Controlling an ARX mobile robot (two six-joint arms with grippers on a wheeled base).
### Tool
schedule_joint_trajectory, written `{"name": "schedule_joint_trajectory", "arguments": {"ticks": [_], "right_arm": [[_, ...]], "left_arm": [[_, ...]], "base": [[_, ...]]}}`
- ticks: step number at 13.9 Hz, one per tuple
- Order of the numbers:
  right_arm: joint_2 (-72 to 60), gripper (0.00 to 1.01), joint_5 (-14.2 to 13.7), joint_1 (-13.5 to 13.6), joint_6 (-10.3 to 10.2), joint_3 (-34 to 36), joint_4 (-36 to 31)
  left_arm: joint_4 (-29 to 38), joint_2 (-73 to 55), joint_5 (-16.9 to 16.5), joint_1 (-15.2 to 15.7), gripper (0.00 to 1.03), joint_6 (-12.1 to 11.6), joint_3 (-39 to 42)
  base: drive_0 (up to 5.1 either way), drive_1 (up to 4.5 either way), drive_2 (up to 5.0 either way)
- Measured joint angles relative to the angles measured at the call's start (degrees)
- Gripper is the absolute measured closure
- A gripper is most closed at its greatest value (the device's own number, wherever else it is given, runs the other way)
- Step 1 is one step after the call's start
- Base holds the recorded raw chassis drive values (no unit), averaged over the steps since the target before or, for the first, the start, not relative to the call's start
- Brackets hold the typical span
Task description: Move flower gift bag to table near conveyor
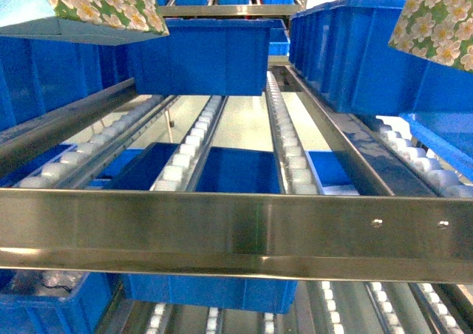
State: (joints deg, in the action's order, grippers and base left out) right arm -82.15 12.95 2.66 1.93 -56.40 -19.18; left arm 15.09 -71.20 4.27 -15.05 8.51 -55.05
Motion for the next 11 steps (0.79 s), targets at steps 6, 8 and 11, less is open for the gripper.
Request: {"name": "schedule_joint_trajectory", "arguments": {"ticks": [6,8,11], "right_arm": [[0.0,0.99,0.0,0.0,0.0,0.0,-0.1],[0.0,0.99,0.0,0.0,0.0,0.0,0.0],[0.0,0.99,0.0,0.0,0.0,0.0,-0.2]], "left_arm": [[0.0,0.0,0.0,0.0,1.01,0.0,0.0],[0.1,0.0,0.0,0.1,1.01,0.0,0.0],[0.1,0.0,0.0,0.0,1.01,0.0,0.0]], "base": [[-4.7,1.05,3.8],[-4.5,0.61,4.1],[-4.9,0.94,3.6]]}}
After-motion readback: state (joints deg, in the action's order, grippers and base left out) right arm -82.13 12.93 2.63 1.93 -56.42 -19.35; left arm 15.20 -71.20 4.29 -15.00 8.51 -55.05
